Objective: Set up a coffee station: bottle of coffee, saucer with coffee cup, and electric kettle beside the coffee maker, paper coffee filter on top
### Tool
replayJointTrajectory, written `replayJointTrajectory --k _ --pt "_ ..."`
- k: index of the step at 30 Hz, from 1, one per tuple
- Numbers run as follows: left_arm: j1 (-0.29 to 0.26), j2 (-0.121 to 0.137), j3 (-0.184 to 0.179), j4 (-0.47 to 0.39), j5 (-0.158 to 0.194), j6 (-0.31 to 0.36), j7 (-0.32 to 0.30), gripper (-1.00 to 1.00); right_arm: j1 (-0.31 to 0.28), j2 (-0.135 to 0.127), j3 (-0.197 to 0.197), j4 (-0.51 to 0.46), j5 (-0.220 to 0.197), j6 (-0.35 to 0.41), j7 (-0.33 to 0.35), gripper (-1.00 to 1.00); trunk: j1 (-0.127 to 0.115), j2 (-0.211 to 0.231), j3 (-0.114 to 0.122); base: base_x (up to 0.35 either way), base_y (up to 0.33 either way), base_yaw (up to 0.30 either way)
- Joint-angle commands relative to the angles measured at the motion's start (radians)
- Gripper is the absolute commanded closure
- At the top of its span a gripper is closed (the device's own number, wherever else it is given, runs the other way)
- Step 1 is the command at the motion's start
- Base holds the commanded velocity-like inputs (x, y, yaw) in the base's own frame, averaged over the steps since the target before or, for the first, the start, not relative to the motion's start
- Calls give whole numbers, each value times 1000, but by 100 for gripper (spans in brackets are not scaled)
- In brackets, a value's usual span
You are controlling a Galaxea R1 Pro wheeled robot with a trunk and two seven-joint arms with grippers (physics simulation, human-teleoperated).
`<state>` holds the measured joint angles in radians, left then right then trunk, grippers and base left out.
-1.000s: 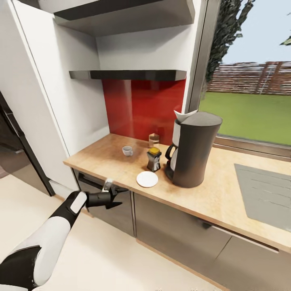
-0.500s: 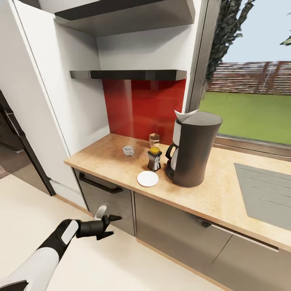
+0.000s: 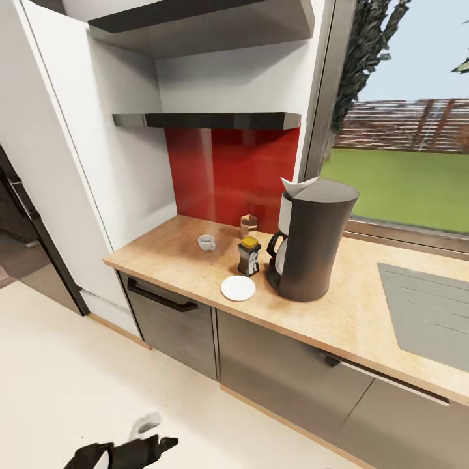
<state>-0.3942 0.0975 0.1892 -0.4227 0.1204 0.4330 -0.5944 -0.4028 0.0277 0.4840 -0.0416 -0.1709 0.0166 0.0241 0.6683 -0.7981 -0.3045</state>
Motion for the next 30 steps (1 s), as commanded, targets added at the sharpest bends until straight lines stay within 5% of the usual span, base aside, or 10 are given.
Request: replayJointTrajectory --k 1,3,4,5,11,16,26,30 --pt "19 -1 5 16 -19 -14 -2 -100 -1 -1 8 0 -10 1 2 -100 0 -1 -1 0 0 0" --pt "27 -1 5 63 -65 -61 -2 -100 -1 -1 8 0 -9 0 2 -100 0 -1 -1 0 0 0" --pt "31 1 6 183 -142 -189 -1 -100 -1 -1 8 0 -11 0 4 -100 0 -1 -1 0 0 0" --pt "32 3 6 210 -153 -222 -1 -100 -1 0 8 0 -12 0 5 -100 0 -1 -1 0 0 0" --pt "40 8 5 293 -179 -339 47 -100 -1 9 8 -5 -15 3 2 -100 0 -1 -1 0 0 0" --pt "58 8 3 305 -201 -397 193 -100 -1 11 7 -6 -17 2 3 -100 0 -1 -1 0 0 -127" --pt "156 11 5 308 -242 -435 374 -100 -1 11 5 -3 -20 2 5 -100 0 -1 -1 0 0 -251" --pt "187 10 6 308 -244 -435 454 -100 -1 9 4 -1 -58 2 5 -100 0 -1 -1 0 -47 -266"
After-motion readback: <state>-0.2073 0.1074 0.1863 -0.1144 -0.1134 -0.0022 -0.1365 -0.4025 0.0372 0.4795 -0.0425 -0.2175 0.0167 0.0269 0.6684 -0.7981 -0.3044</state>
